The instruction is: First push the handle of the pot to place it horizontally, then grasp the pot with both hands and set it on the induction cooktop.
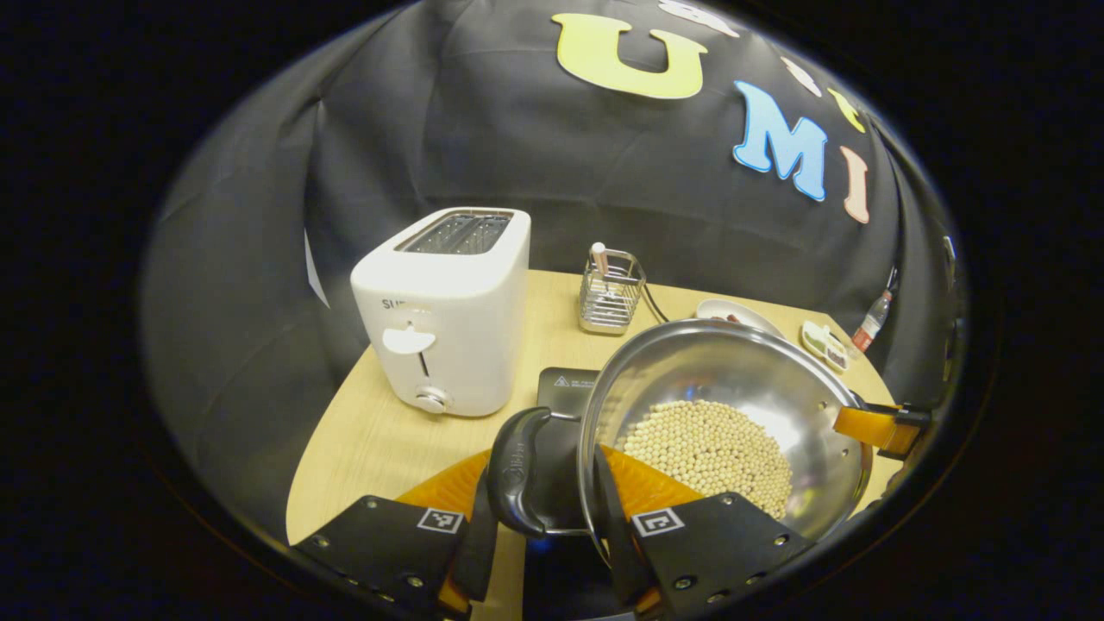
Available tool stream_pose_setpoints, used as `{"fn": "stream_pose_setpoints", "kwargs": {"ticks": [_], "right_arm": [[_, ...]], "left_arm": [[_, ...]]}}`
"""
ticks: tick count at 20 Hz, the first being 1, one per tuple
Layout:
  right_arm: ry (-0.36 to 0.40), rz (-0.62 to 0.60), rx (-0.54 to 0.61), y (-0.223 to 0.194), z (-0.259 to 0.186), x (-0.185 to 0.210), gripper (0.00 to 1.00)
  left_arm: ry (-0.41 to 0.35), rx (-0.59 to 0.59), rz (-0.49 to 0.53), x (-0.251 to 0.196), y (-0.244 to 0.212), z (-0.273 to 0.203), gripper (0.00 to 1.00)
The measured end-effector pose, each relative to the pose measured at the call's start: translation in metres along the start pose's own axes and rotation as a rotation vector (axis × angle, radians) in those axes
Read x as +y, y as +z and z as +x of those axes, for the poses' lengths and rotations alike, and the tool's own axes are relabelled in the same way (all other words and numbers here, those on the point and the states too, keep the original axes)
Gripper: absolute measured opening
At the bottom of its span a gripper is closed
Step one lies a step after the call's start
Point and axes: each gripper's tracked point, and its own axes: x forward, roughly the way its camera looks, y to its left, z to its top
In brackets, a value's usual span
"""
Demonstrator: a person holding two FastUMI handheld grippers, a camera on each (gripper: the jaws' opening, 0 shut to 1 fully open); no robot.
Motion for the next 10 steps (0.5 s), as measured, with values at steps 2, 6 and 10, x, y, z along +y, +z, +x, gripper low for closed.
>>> {"fn": "stream_pose_setpoints", "kwargs": {"ticks": [2,6,10], "right_arm": [[0.01,-0.007,-0.01,0.0,0.001,0.004,0.61],[0.006,-0.025,-0.042,0.004,-0.003,0.004,0.93],[-0.008,-0.045,-0.068,0.008,-0.008,0.0,0.98]], "left_arm": [[0.012,-0.004,0.01,0.001,0.0,-0.003,0.59],[0.051,-0.043,0.001,0.005,0.007,-0.006,0.76],[0.045,-0.057,-0.019,0.003,0.008,-0.012,0.76]]}}
